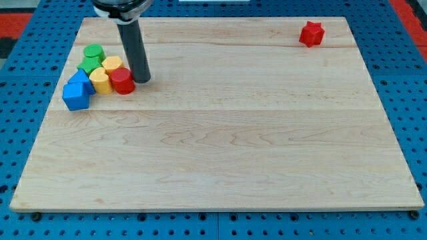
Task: Tap red star on its right side
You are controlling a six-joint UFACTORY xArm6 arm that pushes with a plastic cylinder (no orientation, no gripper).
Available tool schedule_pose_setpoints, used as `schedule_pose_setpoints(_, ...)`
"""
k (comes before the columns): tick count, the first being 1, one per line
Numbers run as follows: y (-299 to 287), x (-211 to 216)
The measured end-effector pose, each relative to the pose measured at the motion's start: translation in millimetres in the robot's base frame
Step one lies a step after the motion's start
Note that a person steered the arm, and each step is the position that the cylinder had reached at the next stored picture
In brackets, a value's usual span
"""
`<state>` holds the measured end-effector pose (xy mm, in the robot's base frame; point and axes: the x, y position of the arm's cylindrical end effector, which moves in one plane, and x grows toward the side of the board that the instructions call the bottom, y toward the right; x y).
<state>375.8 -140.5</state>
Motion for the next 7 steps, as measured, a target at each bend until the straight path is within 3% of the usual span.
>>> schedule_pose_setpoints(3,19.5,29.4)
schedule_pose_setpoints(4,89.6,28.8)
schedule_pose_setpoints(5,196.2,23.3)
schedule_pose_setpoints(7,409.9,-74.1)
